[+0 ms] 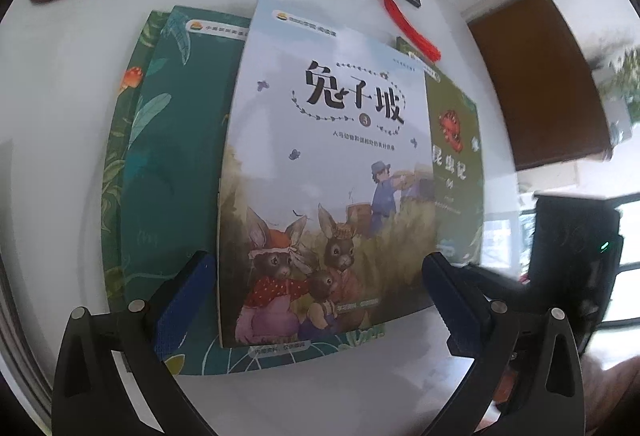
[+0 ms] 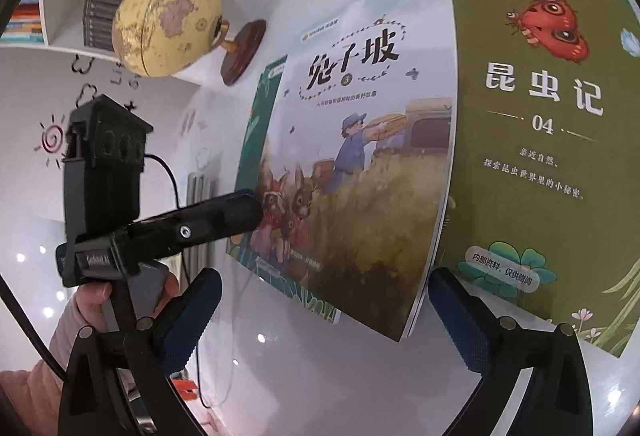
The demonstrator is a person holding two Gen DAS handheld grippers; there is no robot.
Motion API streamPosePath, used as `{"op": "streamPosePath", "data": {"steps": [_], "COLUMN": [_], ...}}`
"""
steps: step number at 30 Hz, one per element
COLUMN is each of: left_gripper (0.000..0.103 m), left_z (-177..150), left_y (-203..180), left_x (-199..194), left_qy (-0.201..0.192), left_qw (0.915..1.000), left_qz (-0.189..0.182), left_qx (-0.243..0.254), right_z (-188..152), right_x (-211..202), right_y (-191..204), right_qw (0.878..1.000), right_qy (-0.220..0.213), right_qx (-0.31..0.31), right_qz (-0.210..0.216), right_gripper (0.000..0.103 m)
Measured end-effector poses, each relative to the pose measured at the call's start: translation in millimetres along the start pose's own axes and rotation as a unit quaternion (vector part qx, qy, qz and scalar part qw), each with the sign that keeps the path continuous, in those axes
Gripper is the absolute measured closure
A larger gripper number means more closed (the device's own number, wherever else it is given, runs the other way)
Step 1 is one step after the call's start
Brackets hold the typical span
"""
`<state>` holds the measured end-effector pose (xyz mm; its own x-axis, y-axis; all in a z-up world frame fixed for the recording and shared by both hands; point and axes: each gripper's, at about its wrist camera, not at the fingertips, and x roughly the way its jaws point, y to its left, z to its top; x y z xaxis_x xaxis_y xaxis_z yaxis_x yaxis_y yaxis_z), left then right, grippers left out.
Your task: Organize books
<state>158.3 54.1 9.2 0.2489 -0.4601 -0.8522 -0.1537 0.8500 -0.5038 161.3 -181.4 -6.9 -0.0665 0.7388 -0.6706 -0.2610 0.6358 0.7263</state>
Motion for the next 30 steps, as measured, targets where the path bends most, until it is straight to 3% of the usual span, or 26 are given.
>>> {"op": "streamPosePath", "data": {"steps": [6,9,10,14,17,19,23,28,30], "left_gripper": [0.001,0.001,0.001,0.001,0.001,0.001,0.001,0.001,0.001], "left_z": [0.2,-1.9,-2.8,-4.5,-8.4,-10.7,-13.5,-12.0,-11.9], "left_y": [11.6,9.5,8.6,0.6,-10.3,-15.8,-22.2,-19.2,-17.5], "left_x": [-4.5,-4.8,-4.8,-2.5,1.6,4.4,8.6,8.5,7.4], "left_qy": [0.001,0.000,0.000,0.002,0.006,0.006,0.004,-0.003,-0.006], "left_qw": [0.9988,0.9989,0.9991,0.9997,0.9982,0.9962,0.9927,0.9932,0.9936], "left_qz": [-0.045,-0.045,-0.042,-0.017,0.018,0.040,0.070,0.070,0.064], "left_qx": [-0.021,-0.011,-0.006,0.017,0.056,0.077,0.098,0.093,0.093], "right_z": [-6.9,-7.2,-6.7,-6.8,-12.0,-13.9,-12.1,-12.3,-12.8], "right_x": [-7.2,-9.7,-10.4,-15.7,-29.4,-34.7,-33.2,-29.3,-32.7], "right_y": [-8.9,-11.0,-12.0,-16.3,-25.1,-25.5,-24.4,-30.1,-27.8], "right_qw": [0.997,0.995,0.995,0.994,0.991,0.991,0.993,0.991,0.990], "right_qy": [-0.048,-0.062,-0.063,-0.062,-0.084,-0.088,-0.081,-0.082,-0.088], "right_qx": [0.051,0.073,0.078,0.093,0.106,0.098,0.087,0.096,0.079], "right_qz": [0.018,0.019,0.018,-0.016,0.007,0.025,0.022,0.041,0.076], "right_gripper": [0.000,0.000,0.005,0.037,0.052,0.052,0.052,0.052,0.052]}}
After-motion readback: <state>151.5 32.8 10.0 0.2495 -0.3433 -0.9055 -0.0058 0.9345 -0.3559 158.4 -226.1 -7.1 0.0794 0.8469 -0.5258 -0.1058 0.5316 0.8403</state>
